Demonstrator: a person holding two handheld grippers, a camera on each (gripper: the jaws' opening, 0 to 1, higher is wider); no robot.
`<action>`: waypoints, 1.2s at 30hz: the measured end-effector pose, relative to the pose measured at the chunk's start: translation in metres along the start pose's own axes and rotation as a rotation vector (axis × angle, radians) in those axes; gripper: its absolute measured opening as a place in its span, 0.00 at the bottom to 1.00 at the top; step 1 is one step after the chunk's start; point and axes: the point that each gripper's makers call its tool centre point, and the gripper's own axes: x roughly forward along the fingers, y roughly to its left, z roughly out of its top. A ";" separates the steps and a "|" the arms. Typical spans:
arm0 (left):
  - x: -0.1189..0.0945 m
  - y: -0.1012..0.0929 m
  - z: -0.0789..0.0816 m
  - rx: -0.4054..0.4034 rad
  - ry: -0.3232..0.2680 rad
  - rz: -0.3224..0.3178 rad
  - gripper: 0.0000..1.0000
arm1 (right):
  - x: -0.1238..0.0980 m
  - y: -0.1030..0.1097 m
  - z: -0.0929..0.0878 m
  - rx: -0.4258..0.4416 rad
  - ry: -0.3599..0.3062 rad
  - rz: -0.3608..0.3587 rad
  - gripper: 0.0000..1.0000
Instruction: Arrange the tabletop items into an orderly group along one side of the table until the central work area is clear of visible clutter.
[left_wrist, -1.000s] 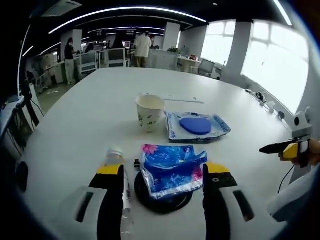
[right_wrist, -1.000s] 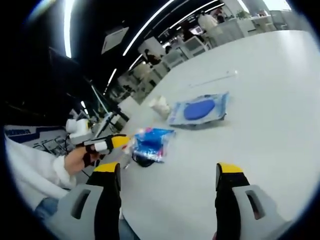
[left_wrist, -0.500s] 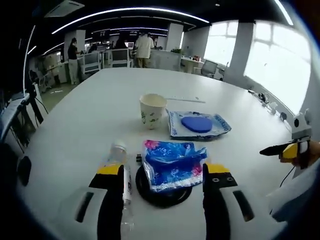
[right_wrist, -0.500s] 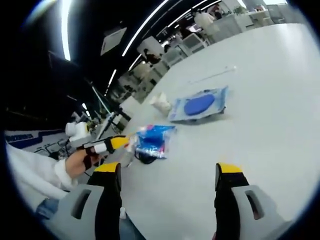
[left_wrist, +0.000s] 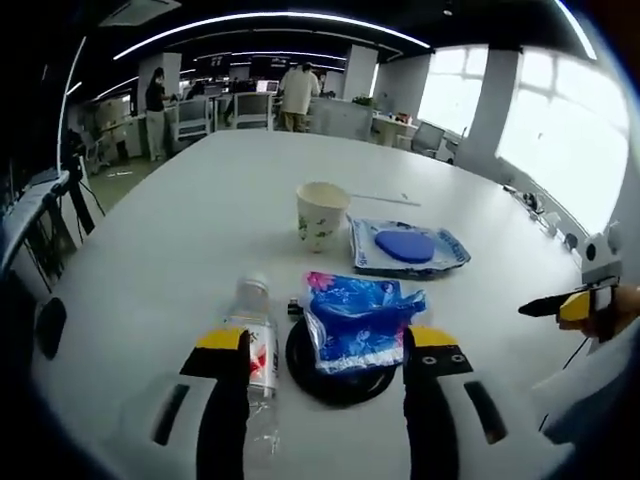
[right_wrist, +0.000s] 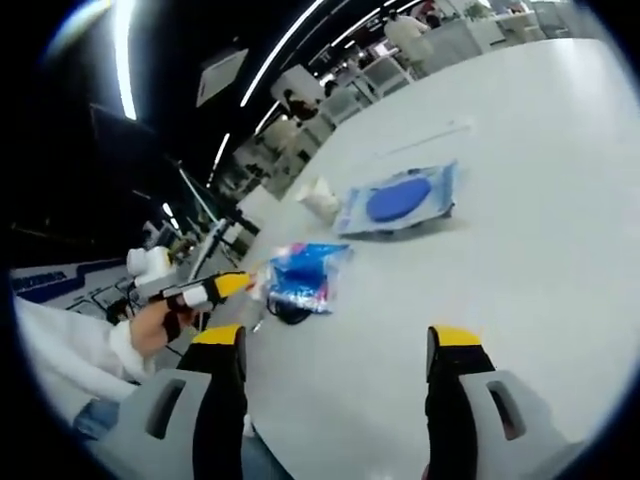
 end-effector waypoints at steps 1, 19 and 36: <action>0.001 0.000 -0.001 -0.002 0.002 0.001 0.62 | -0.001 -0.001 0.001 0.006 -0.004 -0.002 0.72; 0.021 0.001 0.001 -0.005 0.007 -0.044 0.54 | 0.020 -0.006 0.022 -0.006 0.028 -0.023 0.68; 0.035 0.005 0.000 0.017 0.031 -0.069 0.40 | 0.106 0.024 0.011 -0.088 0.180 -0.017 0.60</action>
